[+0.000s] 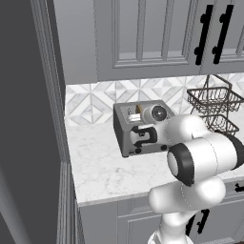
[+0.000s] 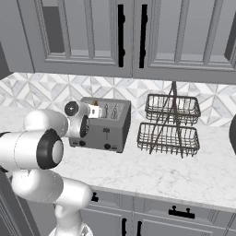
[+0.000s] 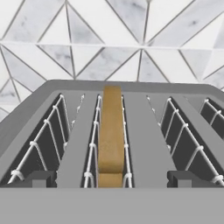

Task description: Start the toaster. Once the lever pops up, take the bread to the plate on the dining counter.

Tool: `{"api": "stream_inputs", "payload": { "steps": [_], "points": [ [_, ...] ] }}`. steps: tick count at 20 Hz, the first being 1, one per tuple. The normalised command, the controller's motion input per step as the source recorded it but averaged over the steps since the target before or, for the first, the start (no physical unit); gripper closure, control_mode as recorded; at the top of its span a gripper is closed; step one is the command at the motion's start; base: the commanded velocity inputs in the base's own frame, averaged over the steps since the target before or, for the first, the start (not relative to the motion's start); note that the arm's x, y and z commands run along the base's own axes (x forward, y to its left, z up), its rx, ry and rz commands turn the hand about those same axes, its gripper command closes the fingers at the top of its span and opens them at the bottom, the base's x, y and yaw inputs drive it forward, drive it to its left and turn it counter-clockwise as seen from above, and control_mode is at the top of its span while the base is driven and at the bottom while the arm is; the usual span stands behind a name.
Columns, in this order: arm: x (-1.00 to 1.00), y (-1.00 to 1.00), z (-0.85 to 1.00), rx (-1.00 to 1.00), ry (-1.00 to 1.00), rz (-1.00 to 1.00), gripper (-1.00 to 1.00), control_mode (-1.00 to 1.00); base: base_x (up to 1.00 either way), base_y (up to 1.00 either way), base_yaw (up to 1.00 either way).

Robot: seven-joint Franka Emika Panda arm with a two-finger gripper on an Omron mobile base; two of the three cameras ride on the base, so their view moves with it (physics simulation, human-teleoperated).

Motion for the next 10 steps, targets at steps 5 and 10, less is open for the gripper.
{"api": "stream_inputs", "payload": {
  "steps": [5,10],
  "points": [
    [0.11,0.00,0.00,0.00,0.00,0.00,-1.00,-1.00,0.00,0.00,0.00],
    [0.03,0.00,0.00,0.00,0.00,0.00,-1.00,-1.00,0.00,0.00,0.00]
  ]
}}
